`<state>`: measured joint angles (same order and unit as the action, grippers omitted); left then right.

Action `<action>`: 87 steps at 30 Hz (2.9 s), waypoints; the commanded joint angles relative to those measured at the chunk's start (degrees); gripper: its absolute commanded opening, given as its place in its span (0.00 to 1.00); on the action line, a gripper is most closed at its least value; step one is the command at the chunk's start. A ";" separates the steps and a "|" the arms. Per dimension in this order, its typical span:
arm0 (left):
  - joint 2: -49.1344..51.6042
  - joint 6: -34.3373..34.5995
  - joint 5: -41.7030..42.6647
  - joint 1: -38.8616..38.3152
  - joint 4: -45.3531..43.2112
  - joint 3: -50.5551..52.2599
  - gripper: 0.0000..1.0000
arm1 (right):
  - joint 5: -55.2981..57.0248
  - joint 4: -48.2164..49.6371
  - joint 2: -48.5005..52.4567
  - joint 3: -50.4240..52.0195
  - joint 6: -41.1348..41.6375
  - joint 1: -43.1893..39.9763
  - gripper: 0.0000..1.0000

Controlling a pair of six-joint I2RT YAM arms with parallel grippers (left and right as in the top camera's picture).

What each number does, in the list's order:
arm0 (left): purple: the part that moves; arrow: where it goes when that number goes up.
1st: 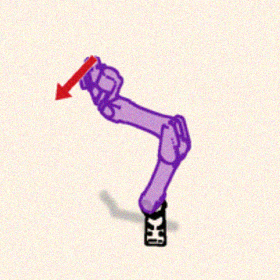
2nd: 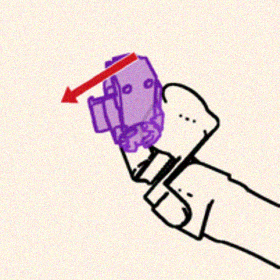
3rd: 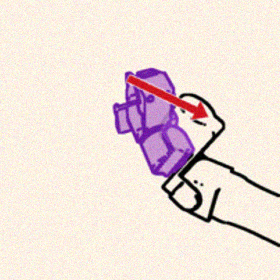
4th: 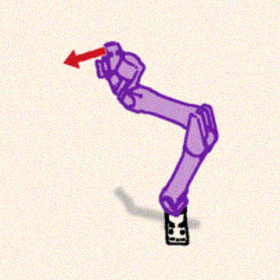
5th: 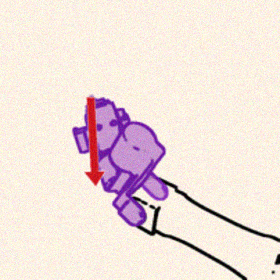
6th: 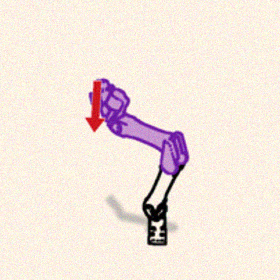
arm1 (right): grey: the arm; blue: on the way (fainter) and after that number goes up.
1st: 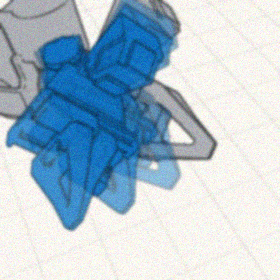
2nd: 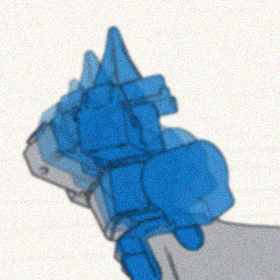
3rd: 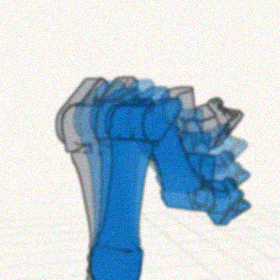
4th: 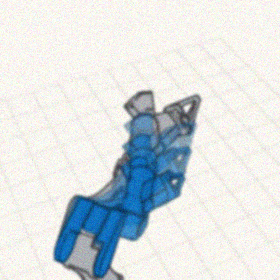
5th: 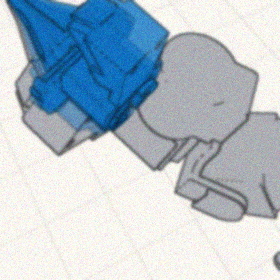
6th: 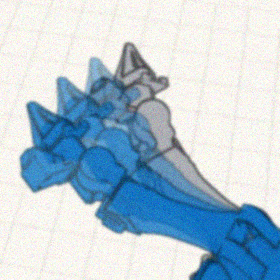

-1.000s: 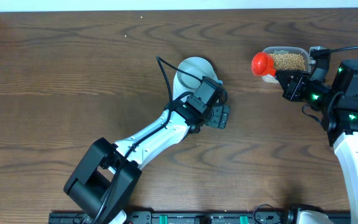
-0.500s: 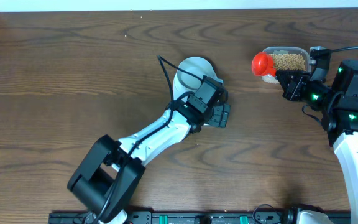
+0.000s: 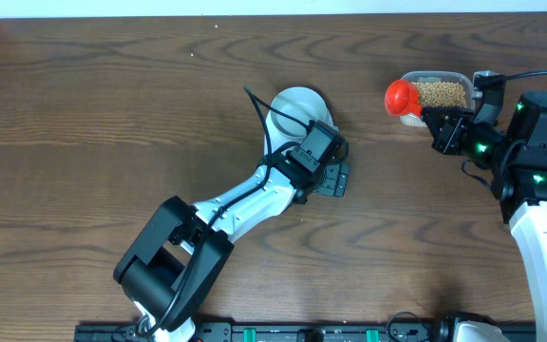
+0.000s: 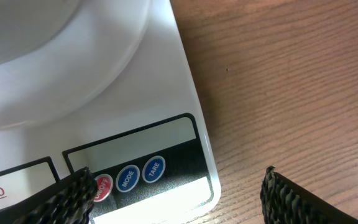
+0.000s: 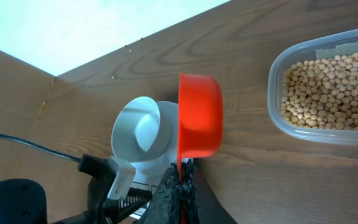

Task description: Scoop item into bowl and weigh 50g on scale

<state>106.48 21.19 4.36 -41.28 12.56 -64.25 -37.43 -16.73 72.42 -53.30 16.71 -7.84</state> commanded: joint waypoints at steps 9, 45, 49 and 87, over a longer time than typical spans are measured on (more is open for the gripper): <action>0.81 0.72 -0.46 -0.07 0.26 0.28 0.85 | 1.31 0.76 0.35 -1.03 -1.14 -0.35 0.01; 3.52 0.72 4.24 -0.07 -0.72 0.28 0.82 | 1.27 2.40 0.33 -1.03 -1.11 -0.48 0.01; 3.45 0.72 4.24 -0.07 -0.87 0.26 0.82 | 1.27 2.38 0.35 -1.03 -1.09 -0.48 0.01; -23.02 -15.65 -0.94 12.79 4.15 0.15 0.84 | 7.13 -3.45 0.35 -1.03 -0.90 -0.48 0.01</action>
<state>84.31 8.71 4.12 -29.04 16.49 -64.12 -32.03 -20.05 72.49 -53.30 16.58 -7.92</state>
